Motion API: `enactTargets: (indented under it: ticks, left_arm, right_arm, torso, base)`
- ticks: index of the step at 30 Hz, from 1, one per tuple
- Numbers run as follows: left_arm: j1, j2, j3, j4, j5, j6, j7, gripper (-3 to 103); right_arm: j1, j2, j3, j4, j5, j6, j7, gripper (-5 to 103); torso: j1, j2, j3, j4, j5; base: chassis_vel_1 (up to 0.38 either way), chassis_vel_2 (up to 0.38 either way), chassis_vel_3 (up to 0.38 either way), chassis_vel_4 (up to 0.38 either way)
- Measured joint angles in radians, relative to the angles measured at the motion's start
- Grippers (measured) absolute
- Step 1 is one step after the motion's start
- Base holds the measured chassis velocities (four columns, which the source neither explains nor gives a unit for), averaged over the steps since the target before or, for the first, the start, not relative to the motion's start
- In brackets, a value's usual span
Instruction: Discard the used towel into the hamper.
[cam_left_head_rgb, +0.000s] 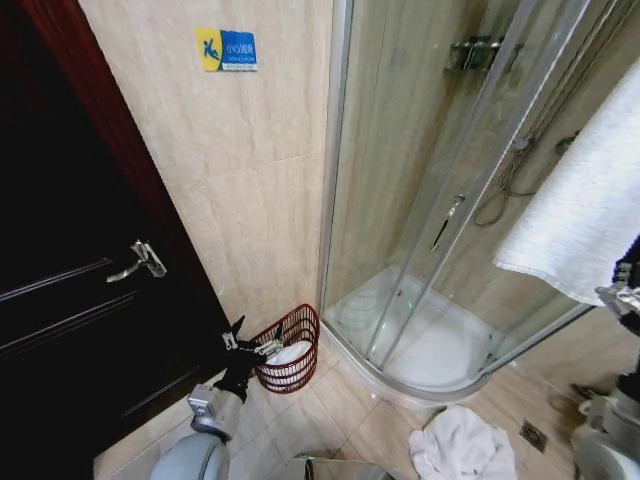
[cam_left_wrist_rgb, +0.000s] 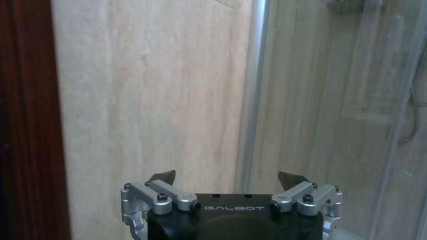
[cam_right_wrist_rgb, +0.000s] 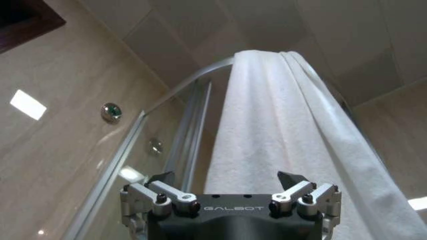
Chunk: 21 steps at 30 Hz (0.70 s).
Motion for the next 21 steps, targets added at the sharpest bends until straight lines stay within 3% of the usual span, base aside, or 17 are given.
enactTargets:
  ticks: [10,11,16,19,21]
  left_arm:
    - [0.000,0.000,0.000,0.000,0.000,0.000,0.000,100]
    - [0.000,-0.001,0.000,0.000,0.000,0.000,0.000,100]
    - [0.000,-0.001,0.001,0.000,0.000,0.000,0.000,100]
    - [0.000,0.000,0.000,0.000,0.000,0.000,0.000,100]
    - [0.000,0.000,0.000,0.000,0.000,0.000,0.000,100]
  right_arm:
    - [0.038,-0.017,-0.023,-0.003,0.008,-0.005,-0.007,100]
    - [0.058,-0.034,-0.024,-0.008,0.014,-0.005,-0.007,100]
    - [0.127,-0.147,-0.024,-0.005,0.085,-0.055,-0.004,100]
    - [0.177,-0.253,-0.018,0.004,0.157,-0.132,0.001,100]
    - [0.205,-0.294,-0.012,0.002,0.177,-0.174,0.023,100]
  torso:
    - [0.000,0.000,0.000,0.0000,-0.0003]
    - [0.000,0.000,0.000,0.0001,0.0011]
    - [0.000,0.000,0.000,-0.0002,0.0006]
    - [0.000,0.000,0.000,0.0002,-0.0012]
    - [0.000,0.000,0.000,0.0002,-0.0002]
  base:
    - [-0.217,-0.210,0.200,0.215]
    - [-0.189,-0.185,0.214,0.184]
    - [-0.090,-0.137,0.103,0.111]
    - [0.000,0.000,0.000,0.000]
    - [0.067,0.080,-0.046,-0.031]
